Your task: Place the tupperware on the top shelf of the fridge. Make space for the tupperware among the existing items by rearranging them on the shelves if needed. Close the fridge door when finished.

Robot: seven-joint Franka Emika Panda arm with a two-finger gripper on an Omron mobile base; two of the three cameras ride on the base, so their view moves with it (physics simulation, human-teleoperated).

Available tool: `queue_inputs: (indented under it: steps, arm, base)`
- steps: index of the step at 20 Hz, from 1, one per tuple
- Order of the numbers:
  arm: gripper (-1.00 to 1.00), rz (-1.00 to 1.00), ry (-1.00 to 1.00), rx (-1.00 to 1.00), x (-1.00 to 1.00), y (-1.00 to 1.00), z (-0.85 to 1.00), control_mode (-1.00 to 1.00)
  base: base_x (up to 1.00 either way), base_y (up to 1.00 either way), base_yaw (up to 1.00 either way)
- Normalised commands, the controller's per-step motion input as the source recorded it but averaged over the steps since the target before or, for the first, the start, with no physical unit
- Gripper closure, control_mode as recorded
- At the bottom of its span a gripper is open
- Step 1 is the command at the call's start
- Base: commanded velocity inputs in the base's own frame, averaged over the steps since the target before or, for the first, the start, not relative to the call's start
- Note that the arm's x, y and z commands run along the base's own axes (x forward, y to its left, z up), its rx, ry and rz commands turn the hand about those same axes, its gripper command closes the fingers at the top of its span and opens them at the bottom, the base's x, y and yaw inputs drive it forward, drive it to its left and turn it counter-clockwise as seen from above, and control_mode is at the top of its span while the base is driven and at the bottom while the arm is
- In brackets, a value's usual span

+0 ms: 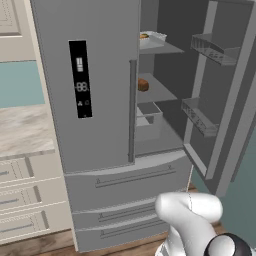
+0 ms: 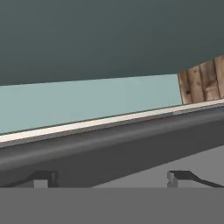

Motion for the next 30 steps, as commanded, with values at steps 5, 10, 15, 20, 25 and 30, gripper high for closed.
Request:
queue_inputs:
  steps: [5, 10, 15, 20, 25, 30]
  arm:
    - [-1.0, 0.08, 0.0, 0.0, 0.39, -0.23, -0.25, -1.0]
    - [-1.0, 0.08, 0.0, 0.0, 0.36, -0.21, -0.23, -1.0]
    - [-1.0, 0.08, 0.0, 0.0, 0.35, -0.19, -0.2, -1.0]
    - [-1.0, 0.07, 0.0, 0.01, 0.37, -0.21, -0.12, -1.0]
    - [-1.0, 0.06, 0.0, 0.0, 0.38, -0.09, -0.08, -1.0]
    - [-1.0, 0.05, 0.0, 0.0, 0.4, 0.0, -0.09, -1.0]
  base:
    - [0.0, 0.0, 0.0]
    - [0.0, 0.0, 0.0]
    - [0.0, 0.0, 0.0]
    - [0.0, 0.0, 0.0]
    - [0.0, 0.0, 0.0]
    - [0.0, 0.0, 0.0]
